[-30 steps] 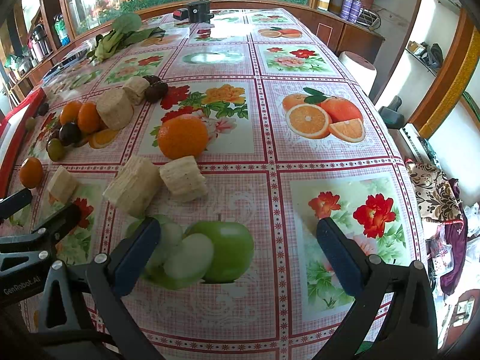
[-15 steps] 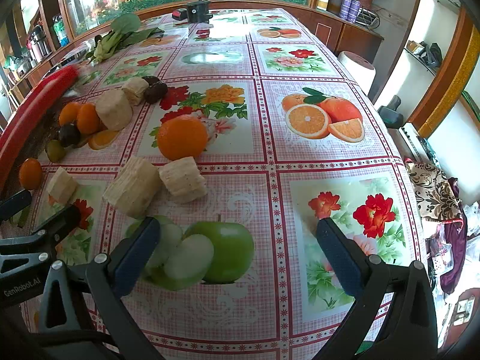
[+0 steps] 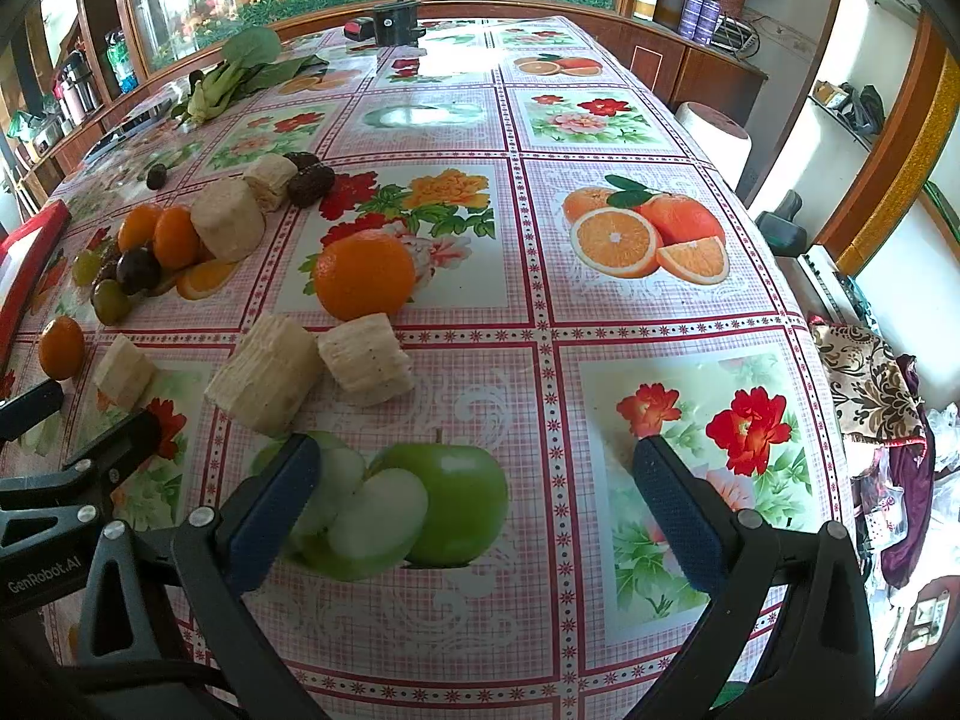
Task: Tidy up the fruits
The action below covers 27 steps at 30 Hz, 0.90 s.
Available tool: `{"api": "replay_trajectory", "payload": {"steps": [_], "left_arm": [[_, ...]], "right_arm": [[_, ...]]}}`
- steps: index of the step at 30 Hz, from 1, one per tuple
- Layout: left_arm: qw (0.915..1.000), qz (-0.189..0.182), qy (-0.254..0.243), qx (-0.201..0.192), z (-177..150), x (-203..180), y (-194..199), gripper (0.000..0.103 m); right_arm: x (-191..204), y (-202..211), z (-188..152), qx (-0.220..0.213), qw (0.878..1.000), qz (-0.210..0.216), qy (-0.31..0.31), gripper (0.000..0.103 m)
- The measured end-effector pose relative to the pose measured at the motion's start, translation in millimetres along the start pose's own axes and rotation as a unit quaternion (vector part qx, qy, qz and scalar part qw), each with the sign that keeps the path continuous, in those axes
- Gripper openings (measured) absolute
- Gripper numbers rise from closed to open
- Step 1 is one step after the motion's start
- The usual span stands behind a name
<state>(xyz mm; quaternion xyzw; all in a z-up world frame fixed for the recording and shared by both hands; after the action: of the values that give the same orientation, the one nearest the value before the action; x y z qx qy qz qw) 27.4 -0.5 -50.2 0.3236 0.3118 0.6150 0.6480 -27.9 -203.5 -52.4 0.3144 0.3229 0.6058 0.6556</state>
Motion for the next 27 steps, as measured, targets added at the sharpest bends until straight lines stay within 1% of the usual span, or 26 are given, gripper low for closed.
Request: {"api": "replay_trajectory", "payload": {"steps": [17, 19, 22, 24, 27], "left_arm": [[1.0000, 0.000, 0.000, 0.000, 0.1, 0.0, 0.0, 0.103], [1.0000, 0.002, 0.004, 0.000, -0.1, 0.6, 0.1, 0.103], [1.0000, -0.002, -0.005, 0.001, -1.3, 2.7, 1.8, 0.103], [0.9999, 0.012, -0.007, -0.004, -0.7, 12.3, 4.9, 0.102], [0.9996, 0.016, -0.018, -0.016, 3.8, 28.7, 14.5, 0.102]], "right_arm": [[0.2, -0.8, -0.7, 0.001, 1.000, 0.000, -0.001, 0.103], [-0.4, -1.9, 0.3, 0.010, 1.000, 0.000, 0.000, 0.103], [0.4, -3.4, 3.7, 0.039, 0.999, 0.004, 0.009, 0.103], [0.7, 3.6, 7.9, 0.035, 0.999, 0.016, 0.014, 0.103], [6.9, 16.1, 17.1, 0.019, 0.999, 0.042, 0.024, 0.103]]}}
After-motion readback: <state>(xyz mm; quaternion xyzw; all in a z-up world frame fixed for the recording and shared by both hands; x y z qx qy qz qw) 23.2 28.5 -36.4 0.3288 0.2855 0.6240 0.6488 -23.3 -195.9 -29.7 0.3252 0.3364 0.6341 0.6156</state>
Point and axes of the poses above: each gripper's, at about its wrist camera, not at the fingertips, and y roughly against the way its jaws point, x to its left, z to its top, the point moved 6 cm from there along -y, roughly the way its jaws point, and after that the axes turned 5 degrees about -x, right-handed, at the moved point
